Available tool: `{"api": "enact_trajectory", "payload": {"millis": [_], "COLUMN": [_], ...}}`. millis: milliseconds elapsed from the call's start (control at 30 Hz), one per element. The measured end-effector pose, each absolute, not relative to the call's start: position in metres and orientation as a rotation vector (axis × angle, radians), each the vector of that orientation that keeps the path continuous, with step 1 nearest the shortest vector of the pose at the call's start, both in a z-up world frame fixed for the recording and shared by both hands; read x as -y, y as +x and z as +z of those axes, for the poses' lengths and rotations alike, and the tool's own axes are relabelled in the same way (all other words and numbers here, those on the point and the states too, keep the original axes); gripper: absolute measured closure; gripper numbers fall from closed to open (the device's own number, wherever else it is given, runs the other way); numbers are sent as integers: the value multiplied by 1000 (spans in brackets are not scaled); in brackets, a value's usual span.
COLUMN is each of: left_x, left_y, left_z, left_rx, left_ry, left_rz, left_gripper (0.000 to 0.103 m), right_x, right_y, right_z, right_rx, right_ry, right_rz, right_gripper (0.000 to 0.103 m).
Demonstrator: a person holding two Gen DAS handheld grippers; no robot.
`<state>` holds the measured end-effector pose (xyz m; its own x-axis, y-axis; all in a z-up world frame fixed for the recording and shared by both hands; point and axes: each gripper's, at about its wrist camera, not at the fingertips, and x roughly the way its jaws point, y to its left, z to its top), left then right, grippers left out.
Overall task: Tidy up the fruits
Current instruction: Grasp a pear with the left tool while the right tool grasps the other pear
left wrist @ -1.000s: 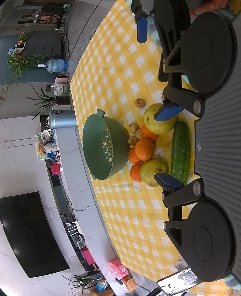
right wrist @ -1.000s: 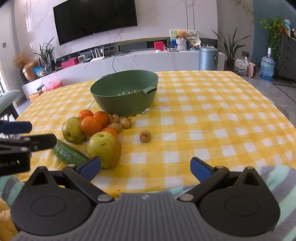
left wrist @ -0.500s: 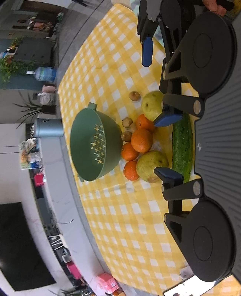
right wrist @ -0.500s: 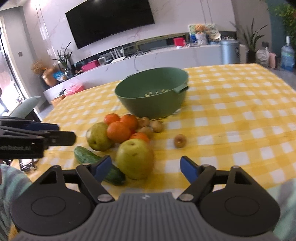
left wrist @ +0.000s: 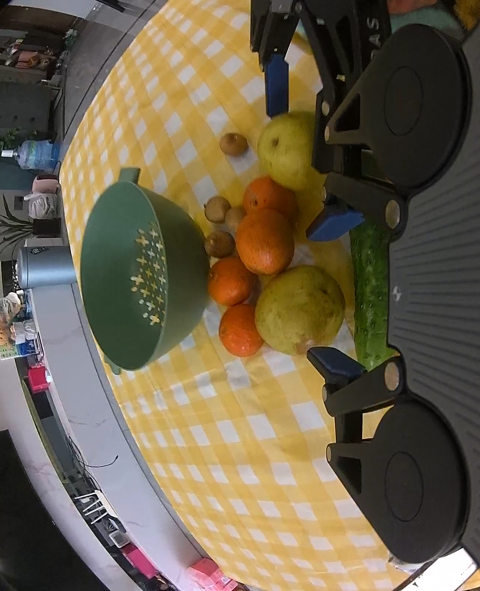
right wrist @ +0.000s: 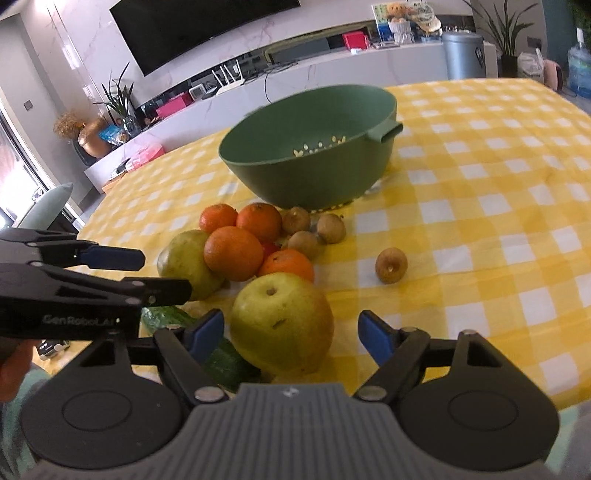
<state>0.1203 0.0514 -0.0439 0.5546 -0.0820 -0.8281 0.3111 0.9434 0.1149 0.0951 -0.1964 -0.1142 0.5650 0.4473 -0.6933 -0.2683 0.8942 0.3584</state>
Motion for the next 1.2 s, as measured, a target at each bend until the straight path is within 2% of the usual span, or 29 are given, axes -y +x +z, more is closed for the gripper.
{"api": "enact_trajectory", "payload": {"millis": [100, 400, 600, 633, 767, 1200], "left_x": [-56, -61, -62, -63, -64, -85], "left_y": [125, 136, 142, 142, 140, 135], "left_z": [-50, -62, -69, -69, -70, -62], "left_rx": [-961, -949, -953, -950, -941, -935], "left_ry": [256, 192, 162, 156, 141, -9], "left_rz": [-207, -191, -185, -189, -192, -169], "left_gripper": [22, 22, 24, 27, 28, 28], "right_x": [198, 197, 194, 193, 193, 206], "right_y": [98, 104, 105, 105, 105, 101], "right_z": [-119, -129, -130, -131, -131, -128], "right_rx": [-888, -894, -884, -881, -879, -869], "right_ry": [239, 253, 252, 246, 240, 266], "right_rz": [434, 458, 494, 494, 494, 442], "right_gripper": [26, 30, 41, 41, 41, 41]}}
